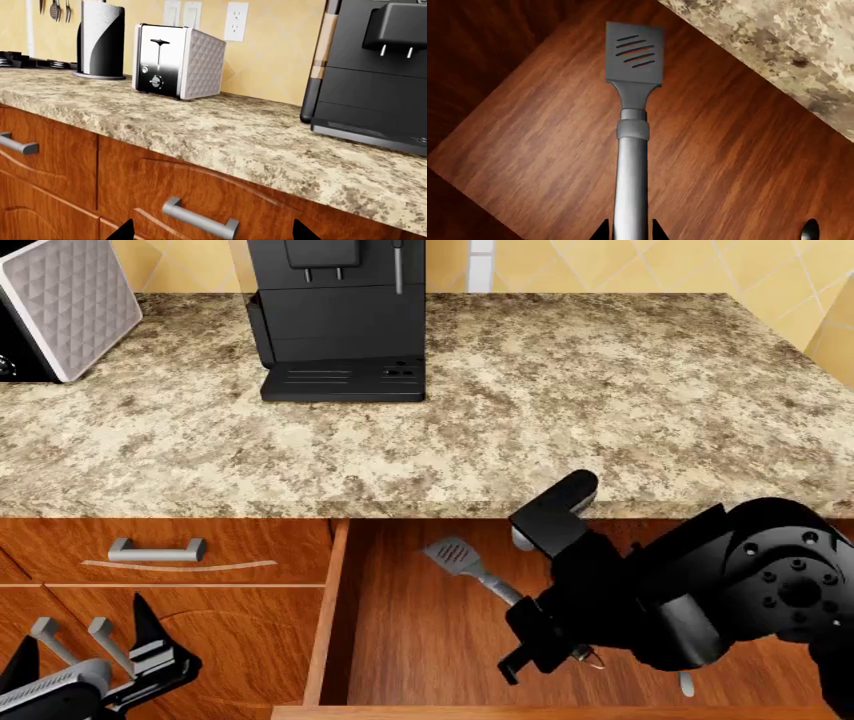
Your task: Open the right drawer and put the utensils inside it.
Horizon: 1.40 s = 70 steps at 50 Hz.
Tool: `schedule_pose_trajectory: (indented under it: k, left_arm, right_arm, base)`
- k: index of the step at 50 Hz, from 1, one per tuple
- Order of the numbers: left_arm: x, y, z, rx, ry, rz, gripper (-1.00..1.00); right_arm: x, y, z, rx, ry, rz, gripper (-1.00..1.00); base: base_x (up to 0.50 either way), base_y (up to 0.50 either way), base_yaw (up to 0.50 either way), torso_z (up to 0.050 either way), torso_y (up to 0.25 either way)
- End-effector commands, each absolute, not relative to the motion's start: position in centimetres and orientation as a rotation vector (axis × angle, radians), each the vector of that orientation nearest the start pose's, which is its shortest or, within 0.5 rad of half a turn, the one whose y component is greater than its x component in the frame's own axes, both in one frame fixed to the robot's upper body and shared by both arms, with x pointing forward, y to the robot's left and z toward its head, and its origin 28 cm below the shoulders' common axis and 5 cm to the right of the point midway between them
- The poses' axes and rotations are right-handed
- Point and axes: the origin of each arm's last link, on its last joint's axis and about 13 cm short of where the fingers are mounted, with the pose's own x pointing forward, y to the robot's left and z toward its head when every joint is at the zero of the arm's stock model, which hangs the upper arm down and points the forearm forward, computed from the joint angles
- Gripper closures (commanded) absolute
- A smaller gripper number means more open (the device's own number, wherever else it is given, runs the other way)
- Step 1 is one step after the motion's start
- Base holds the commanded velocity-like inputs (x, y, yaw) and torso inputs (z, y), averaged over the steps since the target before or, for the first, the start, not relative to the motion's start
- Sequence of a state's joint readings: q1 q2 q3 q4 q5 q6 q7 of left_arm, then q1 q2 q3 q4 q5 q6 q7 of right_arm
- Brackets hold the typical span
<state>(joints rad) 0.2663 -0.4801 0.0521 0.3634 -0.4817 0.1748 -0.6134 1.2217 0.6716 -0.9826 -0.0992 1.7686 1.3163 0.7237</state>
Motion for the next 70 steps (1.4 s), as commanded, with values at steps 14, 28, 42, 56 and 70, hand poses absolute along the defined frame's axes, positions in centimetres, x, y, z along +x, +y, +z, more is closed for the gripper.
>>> schedule_pose_trajectory:
  k: [14,28,42,56,70]
  left_arm:
    - [15.5,27.4,6.7,-0.121,-0.185,0.409,-1.00]
    - [15.5,27.4,6.8,-0.119,-0.185,0.408,-1.00]
    - [15.3,27.6,6.4,-0.130,-0.184,0.412,-1.00]
    - [15.2,27.7,6.3,-0.133,-0.186,0.414,-1.00]
    - [15.2,27.7,6.4,-0.133,-0.187,0.413,-1.00]
  right_arm:
    - [27.4,-11.0,18.0,-0.361,0.850,0.177,1.00]
    - [28.7,-11.1,17.0,-0.259,0.899,0.115,1.00]
    - [27.5,-10.4,15.8,-0.184,0.851,0.003,1.00]
    - [27.3,-9.9,14.2,-0.176,0.815,-0.068,1.00]
    - [27.9,-9.9,12.9,-0.189,0.847,-0.078,1.00]
  base:
    - [0.00,0.00,0.00,0.000,0.000]
    - [0.00,0.00,0.00,0.001,0.001]
    - [0.00,0.00,0.00,0.000,0.001]
    - [0.00,0.00,0.00,0.000,0.000]
    - [0.00,0.00,0.00,0.000,0.001]
